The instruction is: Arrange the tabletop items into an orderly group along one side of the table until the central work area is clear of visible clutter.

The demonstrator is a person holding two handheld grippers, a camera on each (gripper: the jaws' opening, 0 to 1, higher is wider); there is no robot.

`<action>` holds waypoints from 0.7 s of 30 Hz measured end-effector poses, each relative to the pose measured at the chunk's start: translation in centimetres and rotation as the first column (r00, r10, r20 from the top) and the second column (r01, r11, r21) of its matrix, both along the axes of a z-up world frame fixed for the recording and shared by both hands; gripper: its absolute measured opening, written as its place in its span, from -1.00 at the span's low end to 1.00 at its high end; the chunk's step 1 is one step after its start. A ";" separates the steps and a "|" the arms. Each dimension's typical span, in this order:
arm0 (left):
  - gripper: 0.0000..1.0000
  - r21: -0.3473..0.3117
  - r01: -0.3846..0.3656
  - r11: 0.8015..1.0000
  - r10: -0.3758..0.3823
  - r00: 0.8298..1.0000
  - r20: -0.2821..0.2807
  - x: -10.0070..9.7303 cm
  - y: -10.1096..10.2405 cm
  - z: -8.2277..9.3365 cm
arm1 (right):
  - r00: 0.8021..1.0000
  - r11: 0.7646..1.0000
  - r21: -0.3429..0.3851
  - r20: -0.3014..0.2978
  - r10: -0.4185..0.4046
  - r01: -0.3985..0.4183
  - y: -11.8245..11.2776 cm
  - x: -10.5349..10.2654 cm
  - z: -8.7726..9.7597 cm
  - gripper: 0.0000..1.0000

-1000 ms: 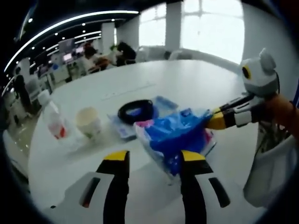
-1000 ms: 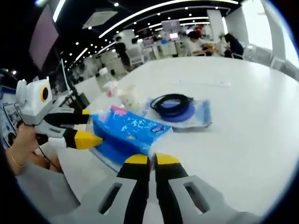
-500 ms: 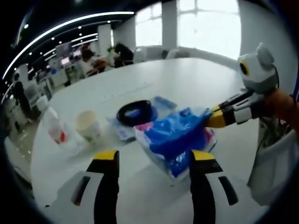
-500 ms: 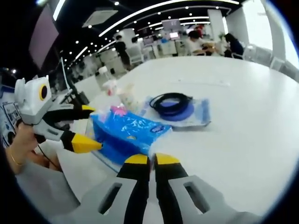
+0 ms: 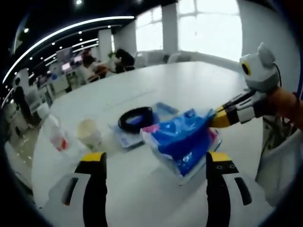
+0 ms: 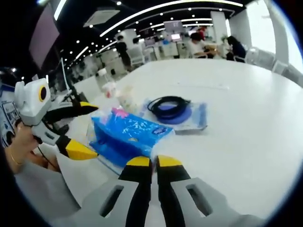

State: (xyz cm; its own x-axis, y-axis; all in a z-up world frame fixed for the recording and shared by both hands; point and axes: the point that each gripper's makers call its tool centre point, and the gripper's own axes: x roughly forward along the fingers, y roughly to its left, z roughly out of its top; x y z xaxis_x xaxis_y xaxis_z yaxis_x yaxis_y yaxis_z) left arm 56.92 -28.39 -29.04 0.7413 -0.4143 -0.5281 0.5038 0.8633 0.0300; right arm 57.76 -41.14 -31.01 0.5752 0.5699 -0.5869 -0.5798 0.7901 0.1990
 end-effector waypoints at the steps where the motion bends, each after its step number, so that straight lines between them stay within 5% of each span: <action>1: 0.75 -0.003 0.003 1.000 -0.003 1.000 0.003 0.0 -0.1 0.1 | 1.000 1.000 0.000 0.001 -0.004 0.004 -0.2 0.1 0.0 -0.94; 7: 0.98 -0.034 0.023 0.999 -0.022 1.000 0.015 0.1 -0.6 0.6 | 0.999 0.999 -0.005 0.007 -0.036 0.036 -2.0 0.7 0.6 -0.94; 21: 0.99 -0.062 0.047 0.997 -0.046 0.999 0.018 0.0 -0.9 1.3 | 0.998 0.994 -0.104 0.056 -0.019 0.025 -5.7 3.0 2.1 -0.94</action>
State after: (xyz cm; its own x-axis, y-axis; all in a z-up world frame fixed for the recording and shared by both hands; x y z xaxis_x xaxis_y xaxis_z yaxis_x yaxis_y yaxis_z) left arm 56.94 -29.28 -27.71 0.7286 -0.4801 -0.4885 0.5435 0.8393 -0.0144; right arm 60.76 -46.84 -28.93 0.6198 0.4940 -0.6098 -0.5698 0.8176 0.0832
